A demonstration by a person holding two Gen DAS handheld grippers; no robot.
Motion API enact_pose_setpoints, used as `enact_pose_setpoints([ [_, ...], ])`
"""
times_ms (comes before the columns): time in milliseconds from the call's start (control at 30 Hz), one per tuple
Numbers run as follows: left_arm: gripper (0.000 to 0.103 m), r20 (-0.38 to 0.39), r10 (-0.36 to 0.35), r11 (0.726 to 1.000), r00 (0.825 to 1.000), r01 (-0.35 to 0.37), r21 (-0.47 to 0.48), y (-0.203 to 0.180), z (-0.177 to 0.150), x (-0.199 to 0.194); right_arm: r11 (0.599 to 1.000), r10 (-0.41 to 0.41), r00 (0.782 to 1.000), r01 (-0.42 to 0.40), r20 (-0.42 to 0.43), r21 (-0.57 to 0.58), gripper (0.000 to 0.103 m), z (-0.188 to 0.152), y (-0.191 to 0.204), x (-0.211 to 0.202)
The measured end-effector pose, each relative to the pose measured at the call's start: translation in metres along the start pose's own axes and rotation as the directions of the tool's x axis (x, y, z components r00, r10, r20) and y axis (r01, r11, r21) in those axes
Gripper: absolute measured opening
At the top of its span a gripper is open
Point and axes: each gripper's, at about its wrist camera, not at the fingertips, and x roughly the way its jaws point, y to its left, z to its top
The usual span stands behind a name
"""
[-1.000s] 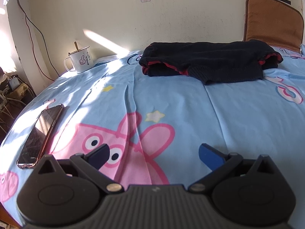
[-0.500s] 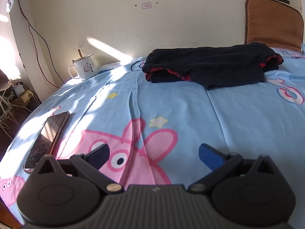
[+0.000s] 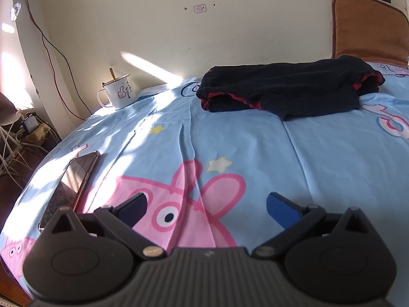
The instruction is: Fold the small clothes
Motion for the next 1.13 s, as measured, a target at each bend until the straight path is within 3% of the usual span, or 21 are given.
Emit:
enact_pose_setpoints([
  [767, 0.103, -0.004, 0.008, 1.000, 1.000, -0.008, 0.004, -0.0004, 0.0006, 0.0002, 1.000, 0.008, 1.000, -0.008, -0.001, 0.008, 0.103, 0.0020, -0.0019, -0.0001],
  [1133, 0.103, 0.002, -0.046, 0.999, 0.999, 0.046, 0.008, -0.0021, 0.0008, -0.0029, 1.000, 0.012, 1.000, -0.012, 0.002, 0.003, 0.103, 0.0021, -0.0011, -0.0007],
])
